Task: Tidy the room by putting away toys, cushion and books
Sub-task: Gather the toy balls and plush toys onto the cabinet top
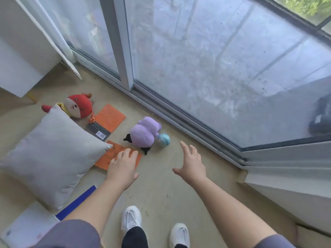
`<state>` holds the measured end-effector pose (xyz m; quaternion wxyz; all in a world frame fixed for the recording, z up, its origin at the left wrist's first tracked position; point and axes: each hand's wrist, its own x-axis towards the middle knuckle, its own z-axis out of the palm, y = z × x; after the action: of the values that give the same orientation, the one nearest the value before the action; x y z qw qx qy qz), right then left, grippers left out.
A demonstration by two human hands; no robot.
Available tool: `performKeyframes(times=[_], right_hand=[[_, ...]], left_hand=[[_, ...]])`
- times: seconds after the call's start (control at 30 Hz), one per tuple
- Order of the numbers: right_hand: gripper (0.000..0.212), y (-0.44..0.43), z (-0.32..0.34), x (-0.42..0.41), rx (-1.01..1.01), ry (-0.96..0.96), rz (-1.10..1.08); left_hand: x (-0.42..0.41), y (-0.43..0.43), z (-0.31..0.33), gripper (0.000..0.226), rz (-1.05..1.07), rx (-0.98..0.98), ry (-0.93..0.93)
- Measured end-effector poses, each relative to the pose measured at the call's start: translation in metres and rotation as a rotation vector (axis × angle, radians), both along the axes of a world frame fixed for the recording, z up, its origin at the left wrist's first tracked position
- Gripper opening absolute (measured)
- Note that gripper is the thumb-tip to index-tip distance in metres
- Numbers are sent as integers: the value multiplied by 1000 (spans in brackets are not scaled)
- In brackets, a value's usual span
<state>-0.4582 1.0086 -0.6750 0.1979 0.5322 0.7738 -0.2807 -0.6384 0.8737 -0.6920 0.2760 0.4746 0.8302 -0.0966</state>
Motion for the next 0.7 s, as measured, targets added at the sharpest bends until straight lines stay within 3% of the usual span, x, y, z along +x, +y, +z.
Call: performKeyframes(times=[0.33, 0.7], right_hand=[[100, 38, -160, -52, -49, -29, -29], [100, 59, -305, -63, -74, -56, -58]], left_hand=[[-29, 53, -147, 79, -74, -21, -55], [-39, 90, -284, 84, 2, -66, -67]])
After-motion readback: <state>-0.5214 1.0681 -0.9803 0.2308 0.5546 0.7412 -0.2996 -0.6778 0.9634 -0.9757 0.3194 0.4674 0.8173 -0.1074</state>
